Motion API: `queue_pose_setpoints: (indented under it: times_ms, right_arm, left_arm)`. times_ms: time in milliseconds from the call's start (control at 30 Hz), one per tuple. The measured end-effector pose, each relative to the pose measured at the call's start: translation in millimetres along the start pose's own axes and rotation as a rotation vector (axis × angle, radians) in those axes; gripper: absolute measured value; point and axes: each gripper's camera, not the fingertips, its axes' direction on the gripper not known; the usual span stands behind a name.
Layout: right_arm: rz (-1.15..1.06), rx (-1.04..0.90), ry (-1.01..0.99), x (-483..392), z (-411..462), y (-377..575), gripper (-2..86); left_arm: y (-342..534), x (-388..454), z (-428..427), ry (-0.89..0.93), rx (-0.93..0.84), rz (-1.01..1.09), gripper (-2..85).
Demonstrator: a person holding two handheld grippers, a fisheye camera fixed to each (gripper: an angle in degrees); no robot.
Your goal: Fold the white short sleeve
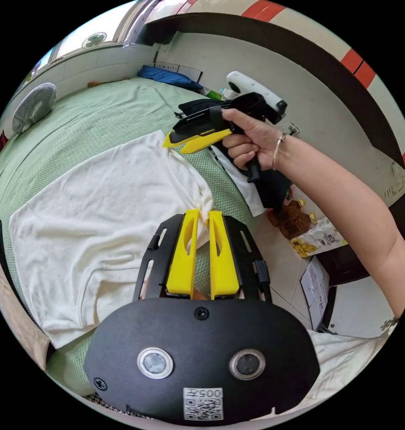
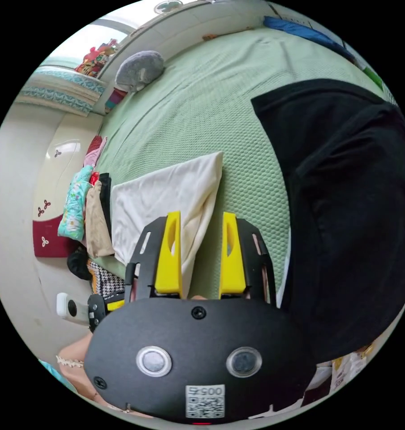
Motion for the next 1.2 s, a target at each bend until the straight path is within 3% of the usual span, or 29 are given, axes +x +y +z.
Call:
queue_pose_setpoints:
  times_ms: [233, 600, 767, 933, 1200]
  right_arm:
    - [0.066, 0.111, -0.068, -1, 2, -14, 3.3]
    - [0.038, 0.118, 0.309, -18, -67, 18, 0.0]
    - [0.073, 0.161, 0.367, -28, -95, 42, -0.1]
    - [0.039, 0.214, 0.340, -77, -87, 44, 0.4]
    - [-0.151, 0.192, 0.416, -236, 0, 3, 0.7]
  left_arm:
    - [7, -9, -9, 0.040, 0.006, 0.010, 5.5]
    - [-3, 56, -30, 0.173, 0.067, 0.096, 5.1]
    - [0, 73, -46, 0.241, 0.098, 0.110, 5.1]
    - [17, 54, -79, 0.206, 0.130, 0.105, 5.0]
    - [64, -41, -150, 0.121, 0.250, -0.058, 5.1]
